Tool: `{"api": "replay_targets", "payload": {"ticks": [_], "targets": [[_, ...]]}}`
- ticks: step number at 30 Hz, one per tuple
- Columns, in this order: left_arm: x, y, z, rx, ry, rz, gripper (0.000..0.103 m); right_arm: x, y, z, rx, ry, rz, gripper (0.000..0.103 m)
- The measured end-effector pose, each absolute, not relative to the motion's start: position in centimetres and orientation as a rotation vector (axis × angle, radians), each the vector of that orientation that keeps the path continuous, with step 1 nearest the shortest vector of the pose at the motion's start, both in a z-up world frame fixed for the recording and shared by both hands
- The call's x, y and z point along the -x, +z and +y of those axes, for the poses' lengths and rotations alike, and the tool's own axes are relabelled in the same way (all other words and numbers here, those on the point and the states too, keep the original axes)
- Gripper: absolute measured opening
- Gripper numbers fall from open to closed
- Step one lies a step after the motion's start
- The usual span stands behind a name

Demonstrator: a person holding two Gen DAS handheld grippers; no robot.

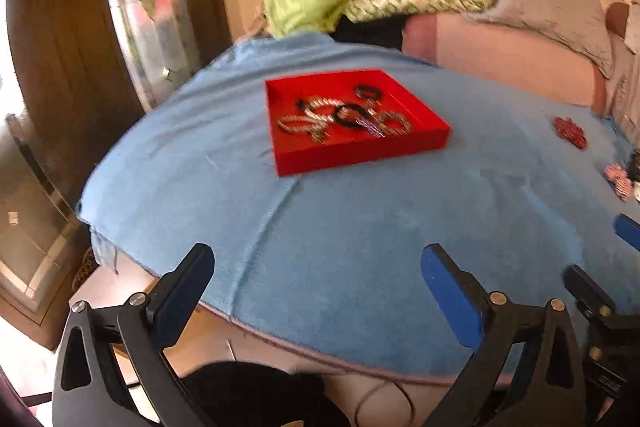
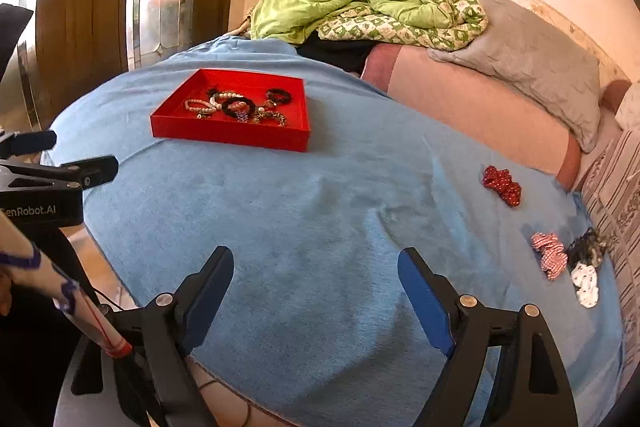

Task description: Organize jewelry

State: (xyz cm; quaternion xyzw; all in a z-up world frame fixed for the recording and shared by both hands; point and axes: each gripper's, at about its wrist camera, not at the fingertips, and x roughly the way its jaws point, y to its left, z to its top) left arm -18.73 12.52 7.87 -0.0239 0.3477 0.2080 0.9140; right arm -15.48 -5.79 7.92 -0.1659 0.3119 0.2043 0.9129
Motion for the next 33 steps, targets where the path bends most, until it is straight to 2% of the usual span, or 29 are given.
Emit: {"api": "replay_targets", "payload": {"ticks": [4, 13, 21, 33], "targets": [[17.4, 6.1, 12.8, 0.065, 0.43, 0.791, 0.103, 16.0, 7.5, -5.7, 0.348, 0.414, 0.647, 0.088], [14.7, 4.4, 12.6, 0.182, 0.378, 0.804, 0.103, 14.8, 6.0, -4.4, 0.395, 0.409, 0.669, 0.088], [14.5, 4.8, 14.0, 0.224, 0.508, 0.715, 0.103, 13.6, 5.2, -4.2, 0.403, 0.384, 0.713, 0.088], [14.7, 4.8, 14.1, 0.218, 0.518, 0.717, 0.103, 13.6, 4.1, -4.1, 0.42, 0.376, 0.745, 0.088]]}}
